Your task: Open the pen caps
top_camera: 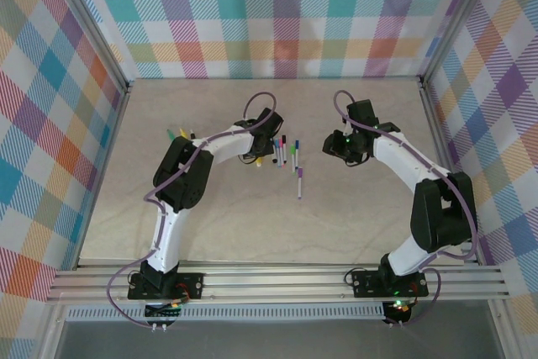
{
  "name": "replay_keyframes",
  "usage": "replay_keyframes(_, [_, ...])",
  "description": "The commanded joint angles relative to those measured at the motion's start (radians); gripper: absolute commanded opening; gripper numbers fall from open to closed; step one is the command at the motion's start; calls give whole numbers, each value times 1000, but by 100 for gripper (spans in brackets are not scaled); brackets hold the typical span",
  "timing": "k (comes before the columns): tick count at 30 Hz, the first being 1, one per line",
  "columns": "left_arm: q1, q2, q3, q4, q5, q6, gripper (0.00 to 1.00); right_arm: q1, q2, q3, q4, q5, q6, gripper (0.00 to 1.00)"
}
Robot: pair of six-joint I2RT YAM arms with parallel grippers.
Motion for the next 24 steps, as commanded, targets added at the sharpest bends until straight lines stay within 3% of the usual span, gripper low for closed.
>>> replay_keyframes(1, [5,26,-93,-59,3,34,0,7,12,2,23,-32,14,39])
replay_keyframes(8, [7,-203,-226,16,120,177,0,18,49,18,72,-137,37,38])
replay_keyframes(15, [9,-383,-272,36,464,285,0,35,64,-15,251,-318,130,42])
replay_keyframes(20, [9,-459,-332,111,610,278,0,50,75,-26,356,-413,185,52])
replay_keyframes(24, [9,-492,-354,157,722,268,0,74,101,-10,399,-457,216,54])
